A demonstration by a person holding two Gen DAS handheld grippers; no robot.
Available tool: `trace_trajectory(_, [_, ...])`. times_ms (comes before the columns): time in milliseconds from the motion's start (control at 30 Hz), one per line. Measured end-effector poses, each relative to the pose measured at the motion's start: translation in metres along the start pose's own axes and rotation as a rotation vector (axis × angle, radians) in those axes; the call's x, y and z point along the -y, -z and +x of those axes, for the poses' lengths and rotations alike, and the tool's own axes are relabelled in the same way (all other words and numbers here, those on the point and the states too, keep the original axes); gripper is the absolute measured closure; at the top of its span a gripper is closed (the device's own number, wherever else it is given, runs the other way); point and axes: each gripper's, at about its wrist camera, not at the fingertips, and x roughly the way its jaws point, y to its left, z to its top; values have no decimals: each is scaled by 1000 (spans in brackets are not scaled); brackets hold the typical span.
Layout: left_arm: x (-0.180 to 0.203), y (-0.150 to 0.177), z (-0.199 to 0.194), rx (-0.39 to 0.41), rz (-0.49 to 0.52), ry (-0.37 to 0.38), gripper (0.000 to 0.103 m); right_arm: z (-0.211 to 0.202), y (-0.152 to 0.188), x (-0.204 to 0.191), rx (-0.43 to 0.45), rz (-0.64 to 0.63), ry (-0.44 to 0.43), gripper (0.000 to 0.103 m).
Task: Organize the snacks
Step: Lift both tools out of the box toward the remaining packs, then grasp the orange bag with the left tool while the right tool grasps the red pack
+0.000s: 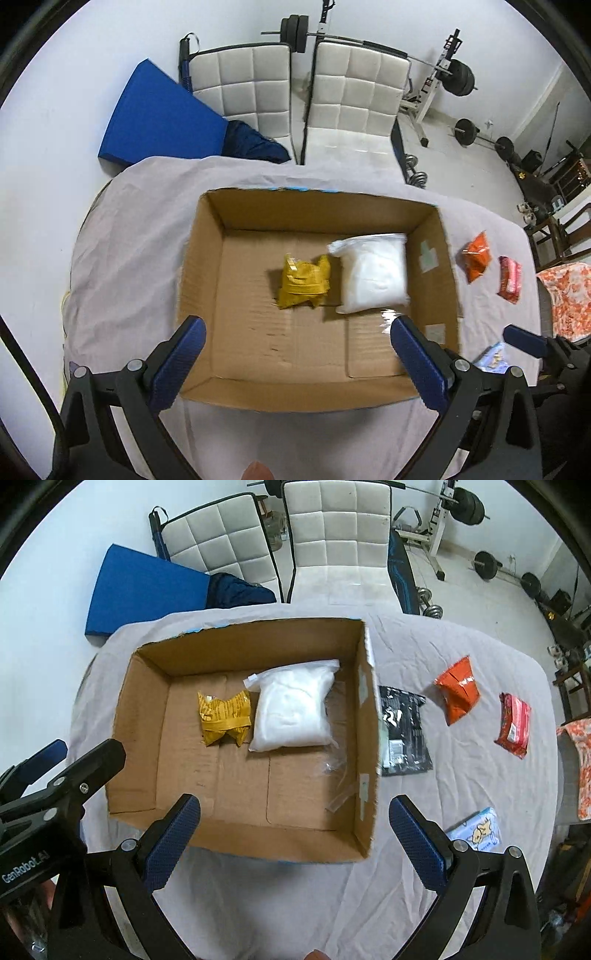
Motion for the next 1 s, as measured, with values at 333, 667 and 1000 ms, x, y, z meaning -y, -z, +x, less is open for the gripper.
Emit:
trace_trajectory(333, [99, -8, -22, -1, 72, 68, 0, -37, 11, 140, 0, 146, 15, 0])
trace_trajectory(667, [243, -42, 41, -141, 83, 221, 0, -6, -18, 342, -26, 393, 141, 0])
trace_trajectory(1000, [307, -65, 185, -415, -152, 237, 2, 105, -62, 444, -188, 539, 45, 23])
